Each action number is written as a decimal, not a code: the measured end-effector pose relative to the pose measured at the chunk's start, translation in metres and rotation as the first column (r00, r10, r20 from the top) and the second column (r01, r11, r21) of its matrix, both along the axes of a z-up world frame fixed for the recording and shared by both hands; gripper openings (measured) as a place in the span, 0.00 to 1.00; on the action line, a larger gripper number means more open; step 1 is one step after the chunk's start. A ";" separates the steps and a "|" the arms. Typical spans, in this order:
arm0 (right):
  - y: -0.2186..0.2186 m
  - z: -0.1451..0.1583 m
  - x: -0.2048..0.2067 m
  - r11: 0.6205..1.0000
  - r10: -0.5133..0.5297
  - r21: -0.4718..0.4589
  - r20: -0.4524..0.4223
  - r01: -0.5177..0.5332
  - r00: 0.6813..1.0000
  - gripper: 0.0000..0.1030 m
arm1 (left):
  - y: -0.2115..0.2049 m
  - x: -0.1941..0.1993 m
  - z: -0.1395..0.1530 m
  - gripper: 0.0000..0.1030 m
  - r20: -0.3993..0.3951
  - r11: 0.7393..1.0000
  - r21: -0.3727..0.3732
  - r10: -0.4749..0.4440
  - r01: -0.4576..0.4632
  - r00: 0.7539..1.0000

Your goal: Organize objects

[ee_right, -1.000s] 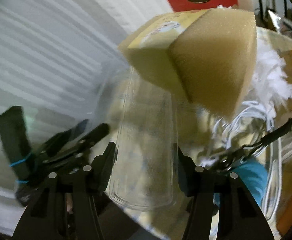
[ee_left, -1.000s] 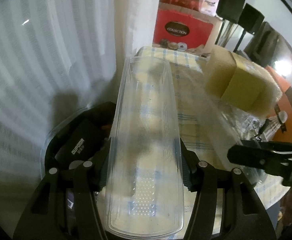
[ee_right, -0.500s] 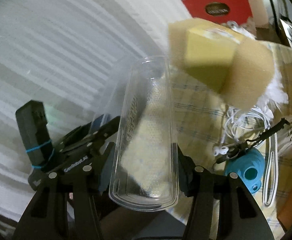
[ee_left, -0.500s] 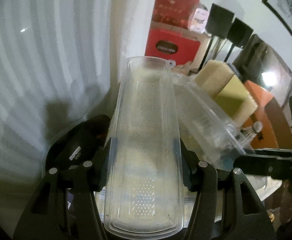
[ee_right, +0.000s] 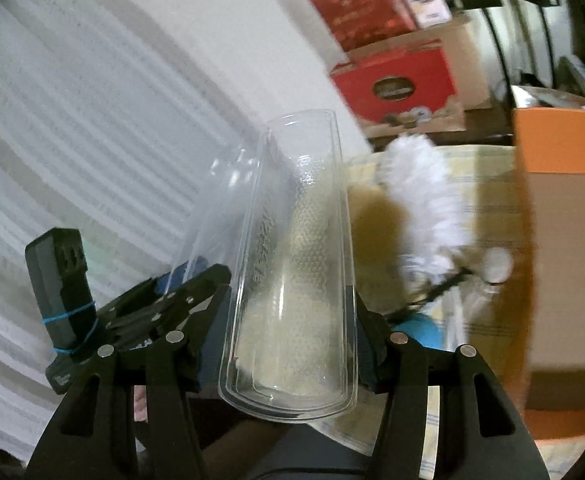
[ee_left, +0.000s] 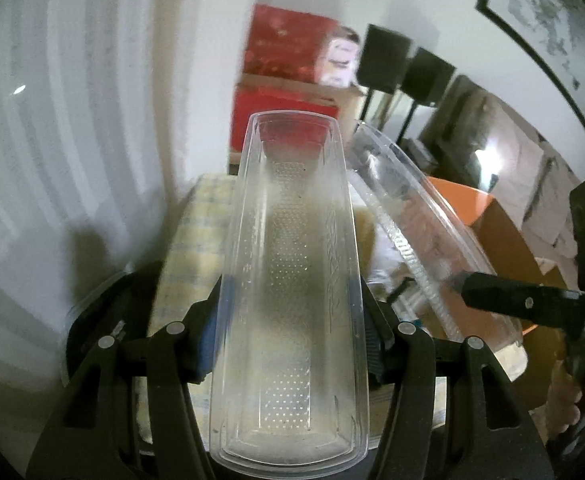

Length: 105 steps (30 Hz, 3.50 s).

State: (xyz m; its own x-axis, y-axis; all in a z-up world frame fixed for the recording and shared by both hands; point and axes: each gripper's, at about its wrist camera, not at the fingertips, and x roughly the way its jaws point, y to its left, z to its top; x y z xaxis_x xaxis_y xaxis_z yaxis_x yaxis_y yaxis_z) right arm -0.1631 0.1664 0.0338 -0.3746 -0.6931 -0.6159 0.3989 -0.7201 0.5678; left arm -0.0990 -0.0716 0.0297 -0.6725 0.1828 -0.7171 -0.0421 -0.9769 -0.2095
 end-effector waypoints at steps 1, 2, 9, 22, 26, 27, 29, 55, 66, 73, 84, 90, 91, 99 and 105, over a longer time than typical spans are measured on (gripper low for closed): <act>0.008 0.001 0.000 1.000 -0.017 0.003 -0.002 0.017 1.000 0.54 | 0.008 -0.002 0.001 0.53 -0.002 1.000 -0.001 -0.014 0.014 1.000; 0.020 0.003 0.001 0.999 -0.038 0.008 -0.004 0.038 0.999 0.54 | 0.013 -0.001 0.002 0.53 -0.004 1.000 0.000 -0.022 0.022 1.000; 0.077 0.012 0.008 0.986 -0.156 0.049 -0.021 0.156 0.988 0.54 | 0.071 -0.014 0.006 0.53 -0.001 0.994 0.004 -0.105 0.105 0.994; 0.160 0.012 0.019 0.941 -0.322 0.105 -0.026 0.323 0.946 0.54 | 0.180 -0.034 0.001 0.53 0.037 0.969 0.023 -0.245 0.244 0.969; 0.184 0.010 0.024 0.923 -0.366 0.117 -0.030 0.367 0.930 0.54 | 0.208 -0.042 -0.001 0.53 0.048 0.965 0.044 -0.261 0.259 0.964; 0.189 0.009 0.024 0.918 -0.377 0.120 -0.030 0.378 0.926 0.54 | 0.212 -0.044 -0.002 0.53 0.051 0.965 0.051 -0.261 0.258 0.964; 0.199 0.005 0.022 0.906 -0.401 0.132 -0.028 0.401 0.916 0.54 | 0.223 -0.049 -0.004 0.53 0.060 0.963 0.066 -0.263 0.260 0.963; 0.244 -0.055 -0.003 0.852 -0.479 0.268 0.050 0.450 0.876 0.55 | 0.306 -0.077 -0.056 0.54 0.179 0.970 -0.097 -0.205 0.225 0.962; 0.250 -0.058 -0.004 0.833 -0.497 0.309 0.057 0.458 0.866 0.55 | 0.293 -0.076 -0.049 0.71 0.193 0.975 0.008 -0.219 0.222 0.956; 0.249 -0.063 -0.005 0.811 -0.509 0.360 0.047 0.461 0.860 0.56 | 0.269 -0.065 -0.017 0.81 0.090 0.980 -0.013 -0.195 0.197 0.977; 0.235 -0.065 -0.006 0.753 -0.485 0.501 -0.018 0.427 0.875 0.62 | 0.246 -0.052 -0.018 0.82 0.072 0.973 -0.090 -0.207 0.213 0.976; 0.231 -0.046 0.007 0.734 -0.502 0.481 -0.093 0.480 0.860 0.75 | 0.229 -0.045 -0.018 0.85 0.058 0.971 -0.107 -0.207 0.212 0.977; 0.231 -0.042 0.008 0.748 -0.498 0.457 -0.092 0.481 0.862 0.76 | 0.226 -0.044 -0.018 0.89 0.051 0.971 -0.114 -0.207 0.211 0.977; 0.203 -0.016 0.014 0.806 -0.437 0.386 -0.122 0.448 0.891 0.77 | 0.181 -0.042 -0.012 0.90 0.016 0.985 -0.107 -0.132 0.133 0.991; 0.170 -0.007 0.013 0.844 -0.377 0.358 -0.134 0.399 0.916 0.77 | 0.141 -0.043 -0.014 0.90 0.021 0.991 -0.107 -0.082 0.083 0.996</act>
State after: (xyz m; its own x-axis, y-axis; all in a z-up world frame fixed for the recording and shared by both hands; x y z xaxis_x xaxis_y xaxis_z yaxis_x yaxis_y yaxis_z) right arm -0.1506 0.3360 0.0267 -0.6070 -0.2089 -0.7668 0.0657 -0.9747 0.2135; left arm -0.1420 0.0691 0.0152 -0.6460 0.1584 -0.7467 -0.1208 -0.9871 -0.1050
